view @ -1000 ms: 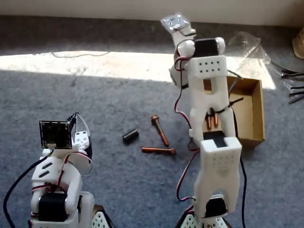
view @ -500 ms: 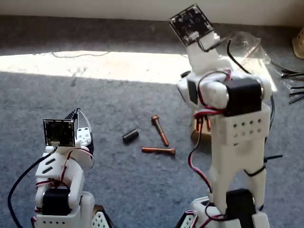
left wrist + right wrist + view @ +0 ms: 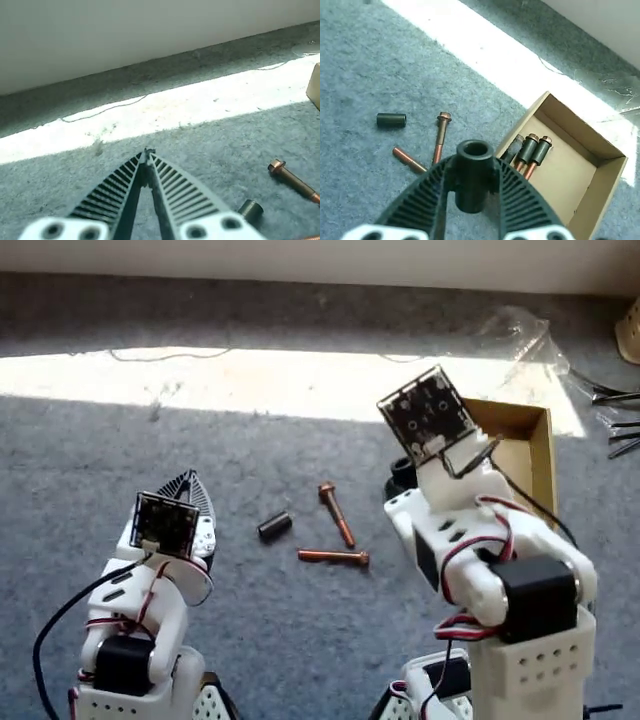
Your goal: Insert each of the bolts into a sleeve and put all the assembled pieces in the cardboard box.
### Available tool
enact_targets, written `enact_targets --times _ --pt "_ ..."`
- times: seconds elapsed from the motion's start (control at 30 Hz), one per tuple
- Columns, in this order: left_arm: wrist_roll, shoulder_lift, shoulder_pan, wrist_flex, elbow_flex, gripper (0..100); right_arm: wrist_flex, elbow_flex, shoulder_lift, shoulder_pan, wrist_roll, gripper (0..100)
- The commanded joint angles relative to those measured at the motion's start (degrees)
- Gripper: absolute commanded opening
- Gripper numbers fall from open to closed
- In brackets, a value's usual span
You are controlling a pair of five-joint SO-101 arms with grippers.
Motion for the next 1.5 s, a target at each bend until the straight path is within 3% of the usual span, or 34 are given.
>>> enact_targets --times 0.0,0.23,0.5,0.6,0.73,0.93,1.47 --pt "-1.05 -0.48 3.30 0.53 -0.66 1 -7.87 11.91 -9.80 -0.31 -0.44 0.5" --pt "-4.48 -0.48 6.81 1.85 -0.75 1 -17.54 33.54 -24.75 -0.13 -0.44 0.5" --pt "-4.66 1.54 8.84 3.08 -3.56 1 -18.59 45.67 -35.56 0.31 -2.02 0.5" --pt "-4.48 9.45 10.77 4.66 -8.66 1 -20.88 48.75 -40.22 3.30 -7.30 0.5" --pt "-5.27 25.27 17.45 6.15 -15.78 1 -22.11 54.11 -46.46 6.37 -8.97 0.5" --pt "-14.95 43.03 25.89 5.98 -23.43 1 -22.11 61.14 -53.32 13.32 -8.97 0.5" --pt "-31.47 68.35 32.75 6.33 -35.47 1 -22.20 64.75 -52.88 17.54 -13.36 0.5"
